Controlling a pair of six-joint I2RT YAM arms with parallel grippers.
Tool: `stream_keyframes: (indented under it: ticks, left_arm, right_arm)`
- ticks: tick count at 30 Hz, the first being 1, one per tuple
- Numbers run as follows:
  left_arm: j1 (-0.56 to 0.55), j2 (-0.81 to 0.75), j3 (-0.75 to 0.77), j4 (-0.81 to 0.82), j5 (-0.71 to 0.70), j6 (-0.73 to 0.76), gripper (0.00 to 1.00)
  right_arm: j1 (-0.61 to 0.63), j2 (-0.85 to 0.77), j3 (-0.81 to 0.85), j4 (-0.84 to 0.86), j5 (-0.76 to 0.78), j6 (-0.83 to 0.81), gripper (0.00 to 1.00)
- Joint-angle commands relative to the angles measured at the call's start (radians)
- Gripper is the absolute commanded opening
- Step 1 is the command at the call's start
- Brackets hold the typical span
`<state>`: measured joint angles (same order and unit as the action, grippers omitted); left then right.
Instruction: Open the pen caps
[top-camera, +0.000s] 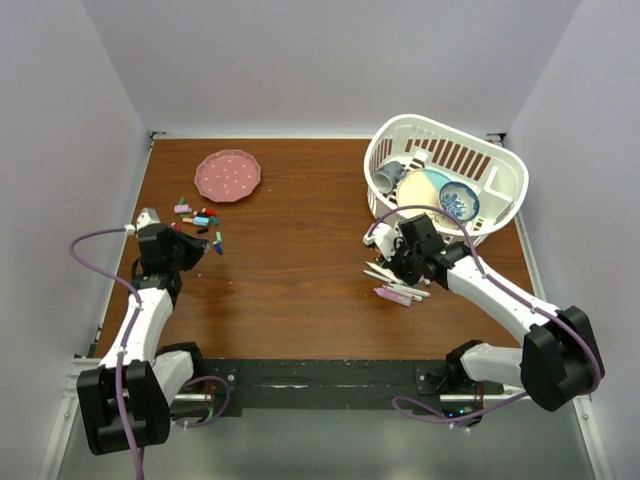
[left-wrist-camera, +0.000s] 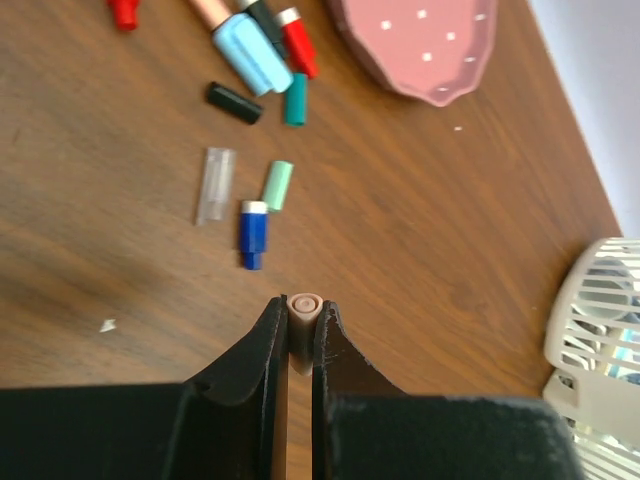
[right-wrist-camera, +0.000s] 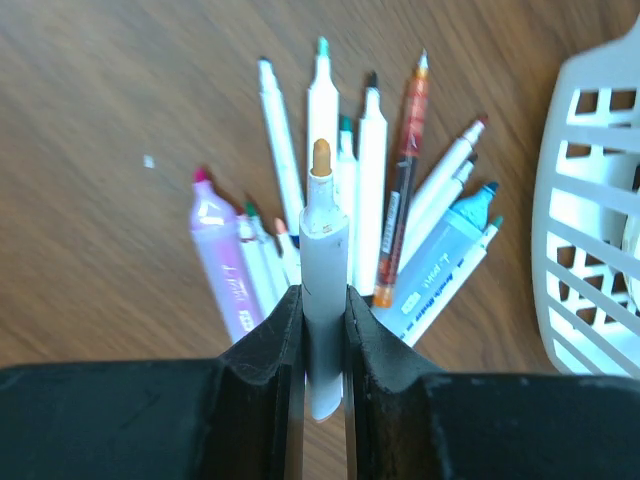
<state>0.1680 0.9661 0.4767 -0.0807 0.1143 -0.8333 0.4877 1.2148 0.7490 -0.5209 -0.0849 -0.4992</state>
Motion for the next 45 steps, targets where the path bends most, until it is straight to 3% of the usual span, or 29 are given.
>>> stream_keyframes:
  ticks: [1, 12, 15, 18, 19, 21, 22, 25, 29, 33, 35, 36, 37, 38, 40, 41, 45]
  left_arm:
    - [0.042, 0.045, -0.027, 0.024, 0.021, 0.039, 0.00]
    - [0.131, 0.261, 0.000, 0.067, 0.047, 0.045, 0.00]
    - [0.145, 0.330, 0.042, 0.065, 0.042, 0.034, 0.05]
    - [0.148, 0.397, 0.095, 0.095, 0.038, 0.022, 0.14]
    - [0.149, 0.411, 0.111, 0.090, 0.044, 0.023, 0.24]
    - [0.151, 0.427, 0.146, 0.084, 0.053, 0.028, 0.32]
    - [0.151, 0.421, 0.155, 0.084, 0.047, 0.033, 0.46]
    - [0.160, 0.372, 0.183, 0.006, 0.010, 0.037, 0.68]
    - [0.174, 0.275, 0.197, -0.034, 0.028, 0.060, 0.70]
    - [0.176, 0.182, 0.194, -0.031, 0.164, 0.108, 0.72]
    - [0.176, 0.123, 0.188, -0.015, 0.235, 0.125, 0.74]
    - [0.174, 0.103, 0.188, -0.010, 0.305, 0.150, 0.80]
    - [0.174, 0.071, 0.189, -0.008, 0.341, 0.164, 0.82]
    - [0.173, 0.054, 0.195, -0.013, 0.373, 0.177, 0.83]
    - [0.143, 0.005, 0.203, -0.008, 0.445, 0.204, 1.00]
    - [0.124, -0.009, 0.206, 0.008, 0.467, 0.209, 1.00]
    - [0.012, -0.076, 0.269, 0.009, 0.579, 0.253, 1.00]
  right_arm:
    - [-0.011, 0.051, -0.007, 0.009, 0.077, -0.048, 0.08]
    - [-0.038, 0.097, 0.006, 0.007, 0.082, -0.038, 0.15]
    - [-0.047, 0.095, 0.006, 0.006, 0.079, -0.036, 0.19]
    - [-0.054, 0.089, 0.007, 0.006, 0.076, -0.036, 0.20]
    - [-0.057, 0.083, 0.007, 0.005, 0.077, -0.036, 0.21]
    - [-0.063, 0.074, 0.004, 0.005, 0.074, -0.035, 0.26]
    - [-0.070, 0.071, 0.004, 0.007, 0.073, -0.035, 0.28]
    - [-0.090, 0.052, 0.004, 0.004, 0.057, -0.033, 0.33]
    - [-0.104, 0.028, 0.010, -0.010, 0.028, -0.035, 0.34]
    - [-0.123, -0.061, 0.032, -0.062, -0.079, -0.047, 0.39]
    - [-0.126, -0.113, 0.055, -0.094, -0.120, -0.050, 0.45]
    - [-0.126, -0.173, 0.064, -0.106, -0.162, -0.050, 0.51]
    - [-0.126, -0.202, 0.087, -0.117, -0.176, -0.048, 0.62]
    - [-0.127, -0.231, 0.101, -0.146, -0.190, -0.047, 0.67]
    - [-0.127, -0.310, 0.172, -0.188, -0.223, -0.051, 0.74]
    - [-0.127, -0.331, 0.203, -0.238, -0.230, -0.052, 0.83]
    - [-0.130, -0.357, 0.410, -0.332, -0.202, 0.010, 0.93]
